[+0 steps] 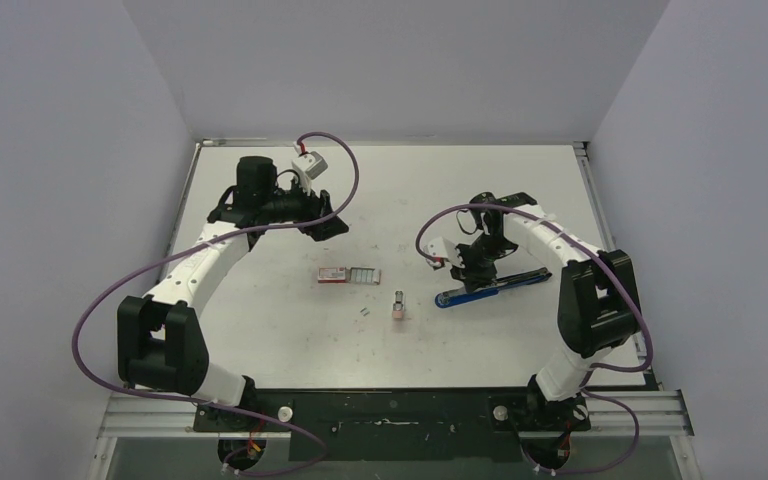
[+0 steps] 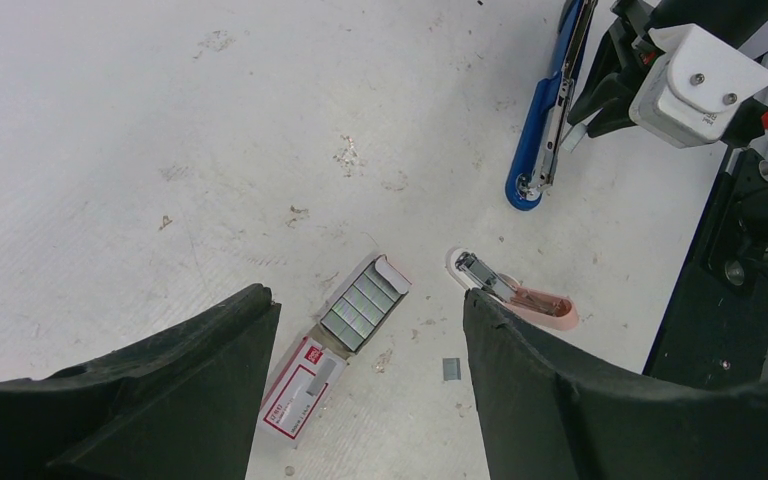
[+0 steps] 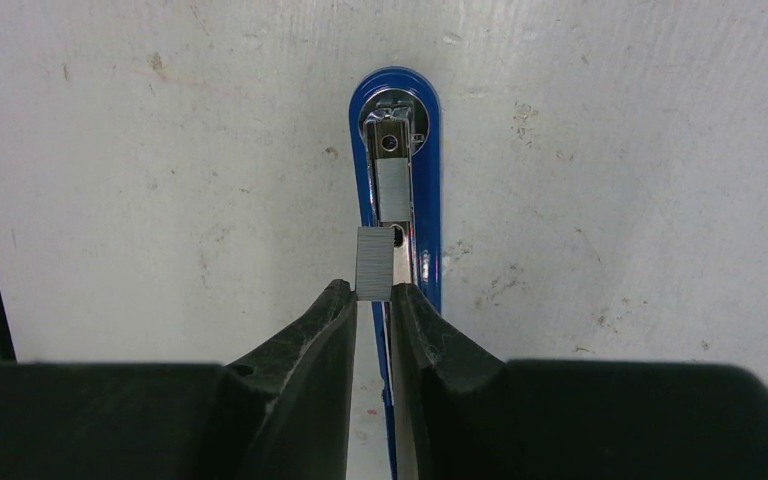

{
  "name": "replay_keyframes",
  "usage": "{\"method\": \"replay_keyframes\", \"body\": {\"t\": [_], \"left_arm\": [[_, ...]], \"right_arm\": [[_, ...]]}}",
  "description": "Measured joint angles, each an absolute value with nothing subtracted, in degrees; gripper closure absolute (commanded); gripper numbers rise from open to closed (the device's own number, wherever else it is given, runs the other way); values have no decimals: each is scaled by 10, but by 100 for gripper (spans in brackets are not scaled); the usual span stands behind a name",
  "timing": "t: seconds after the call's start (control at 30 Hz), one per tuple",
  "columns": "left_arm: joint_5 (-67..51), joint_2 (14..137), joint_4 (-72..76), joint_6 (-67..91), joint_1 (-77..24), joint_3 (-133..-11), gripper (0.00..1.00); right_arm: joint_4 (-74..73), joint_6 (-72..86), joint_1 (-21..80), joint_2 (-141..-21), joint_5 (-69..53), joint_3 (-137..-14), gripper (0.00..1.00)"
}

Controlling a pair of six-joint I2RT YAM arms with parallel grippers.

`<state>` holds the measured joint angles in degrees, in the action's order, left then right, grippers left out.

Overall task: Load the staples into the stapler
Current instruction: Install the staple into the stapler.

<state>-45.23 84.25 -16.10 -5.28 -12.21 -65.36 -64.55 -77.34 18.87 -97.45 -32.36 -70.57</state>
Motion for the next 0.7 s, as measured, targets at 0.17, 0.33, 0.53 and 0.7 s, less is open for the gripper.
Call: {"method": "replay_keyframes", "body": {"t": [0.17,0.33,0.53,0.7], "left_arm": [[-453,842,-161,-53,-122,-654,34],[-453,842,-161,-53,-122,-654,34],[-456,842,-161,-53,-122,-653,34],[-456,842,-161,-53,-122,-653,35]], "right_arm": [[-637,-774,187,-975,-324,-704,92],[-632,-774,183,-977,-323,-702,92],[-628,-774,183,-981,-322,-693,92],[-627,-774,183,-981,-320,-691,92]]}}
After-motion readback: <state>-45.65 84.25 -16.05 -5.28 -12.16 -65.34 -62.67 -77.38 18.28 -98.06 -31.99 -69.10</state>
